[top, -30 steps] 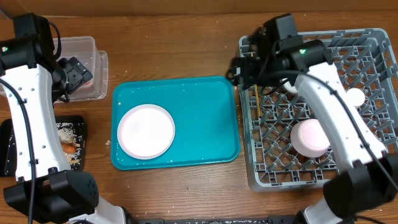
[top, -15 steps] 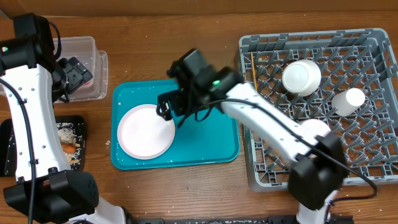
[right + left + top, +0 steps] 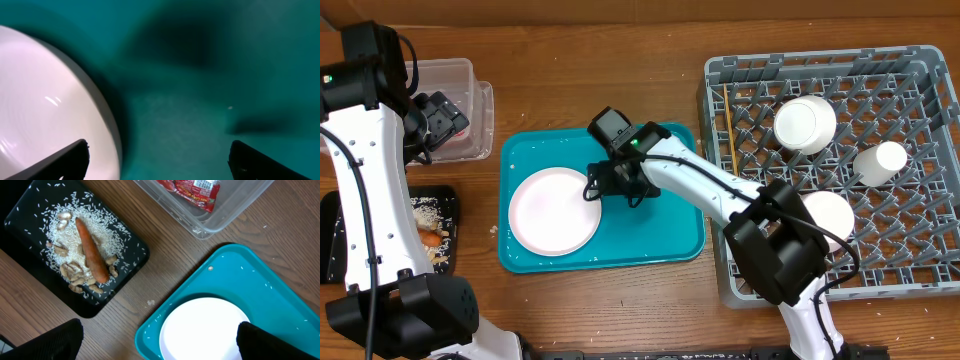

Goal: Sort waste into correct bins and load items into the dishwasher
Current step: 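Move the right gripper to the large white plate and grasp its rim, then lift the large plate with the right gripper and carry it to the rack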

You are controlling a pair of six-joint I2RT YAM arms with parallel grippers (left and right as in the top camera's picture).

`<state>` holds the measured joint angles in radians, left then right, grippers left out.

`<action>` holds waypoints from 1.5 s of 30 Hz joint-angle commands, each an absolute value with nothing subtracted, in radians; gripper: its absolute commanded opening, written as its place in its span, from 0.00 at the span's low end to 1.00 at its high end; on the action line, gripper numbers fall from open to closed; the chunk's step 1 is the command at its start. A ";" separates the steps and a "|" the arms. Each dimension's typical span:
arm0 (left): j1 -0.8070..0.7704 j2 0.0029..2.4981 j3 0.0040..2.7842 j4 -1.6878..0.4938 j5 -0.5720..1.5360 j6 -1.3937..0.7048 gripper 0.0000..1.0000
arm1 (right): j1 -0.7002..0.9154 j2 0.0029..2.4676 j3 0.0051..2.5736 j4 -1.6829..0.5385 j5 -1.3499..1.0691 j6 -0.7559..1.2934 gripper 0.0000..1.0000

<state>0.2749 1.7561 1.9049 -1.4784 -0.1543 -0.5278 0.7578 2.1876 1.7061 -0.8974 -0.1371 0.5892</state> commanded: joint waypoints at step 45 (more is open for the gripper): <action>0.274 1.740 1.919 -1.480 -0.157 -0.524 1.00 | 0.522 1.850 2.045 -1.416 0.583 0.620 0.04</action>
<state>0.2749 1.7561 1.9049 -1.4784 -0.1539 -0.5278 0.5941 1.9045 2.0201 -1.4071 0.3824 0.6697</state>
